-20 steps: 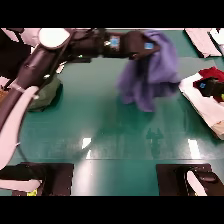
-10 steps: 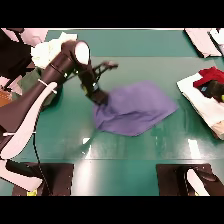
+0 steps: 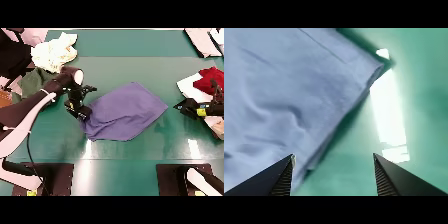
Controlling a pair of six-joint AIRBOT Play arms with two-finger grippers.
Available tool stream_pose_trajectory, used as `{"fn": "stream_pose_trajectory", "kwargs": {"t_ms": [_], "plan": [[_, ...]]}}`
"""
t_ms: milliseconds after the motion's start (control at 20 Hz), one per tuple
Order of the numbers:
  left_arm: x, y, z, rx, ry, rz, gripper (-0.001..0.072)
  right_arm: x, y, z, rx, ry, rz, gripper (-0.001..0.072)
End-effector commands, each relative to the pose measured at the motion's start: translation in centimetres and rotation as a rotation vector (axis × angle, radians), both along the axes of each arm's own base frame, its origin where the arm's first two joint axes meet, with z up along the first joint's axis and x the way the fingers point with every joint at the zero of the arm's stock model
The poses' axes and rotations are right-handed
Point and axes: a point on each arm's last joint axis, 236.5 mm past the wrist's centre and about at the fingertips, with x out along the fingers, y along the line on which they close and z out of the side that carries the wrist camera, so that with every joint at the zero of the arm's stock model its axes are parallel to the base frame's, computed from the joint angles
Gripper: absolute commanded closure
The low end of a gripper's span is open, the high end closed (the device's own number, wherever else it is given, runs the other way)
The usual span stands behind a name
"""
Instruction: Fold the shirts.
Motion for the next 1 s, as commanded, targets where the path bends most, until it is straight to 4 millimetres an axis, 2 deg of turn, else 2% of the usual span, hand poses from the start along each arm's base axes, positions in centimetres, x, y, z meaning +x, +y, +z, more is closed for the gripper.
{"fn": "stream_pose_trajectory", "kwargs": {"t_ms": [0,50,150,300,400,500,550,600,650,700,750,800,950], "plan": [[2.1,0.7,2.4,-0.098,-0.121,0.117,0.0205,1.4,-0.1,-2.1,0.157,0.01,-0.052,0.0155],[2.5,0.7,3.5,-0.14,-0.147,0.148,0.0204,1.5,-0.2,-3.2,0.167,0.04,-0.057,0.0154],[3.1,-1.0,5.8,-0.282,-0.187,0.187,0.0204,1.6,0.7,-5.5,0.171,0.083,-0.02,0.0152],[3.6,-1.6,7.9,-0.387,-0.214,0.226,0.0204,3.1,0.8,-8.7,0.108,0.091,-0.038,0.0122],[3.9,-1.0,8.7,-0.394,-0.243,0.244,0.0205,4.0,0.9,-9.6,0.089,0.091,-0.03,0.0122],[4.1,-0.6,9.2,-0.402,-0.264,0.237,0.0205,5.5,1.7,-9.8,0.09,0.083,0.005,0.0123],[4.1,-0.6,9.2,-0.402,-0.264,0.236,0.0205,6.7,2.5,-9.3,0.104,0.06,0.021,0.0125],[4.3,-0.7,9.2,-0.408,-0.272,0.24,0.0205,8.0,3.3,-8.7,0.114,0.035,0.03,0.0161],[4.7,-1.0,9.3,-0.42,-0.29,0.247,0.0205,9.1,4.1,-8.0,0.121,0.011,0.048,0.0317],[5.7,-1.1,9.4,-0.43,-0.327,0.257,0.0206,9.9,4.7,-7.1,0.113,-0.017,0.076,0.0502],[6.9,-1.2,9.5,-0.439,-0.378,0.268,0.0206,10.6,5.4,-5.8,0.105,-0.049,0.107,0.0624],[8.7,-1.4,9.8,-0.458,-0.451,0.281,0.0206,11.1,5.8,-4.4,0.095,-0.084,0.132,0.0687],[15.2,-1.6,12.0,-0.516,-0.731,0.344,0.0206,11.0,6.2,1.8,0.058,-0.226,0.164,0.0687]]}}
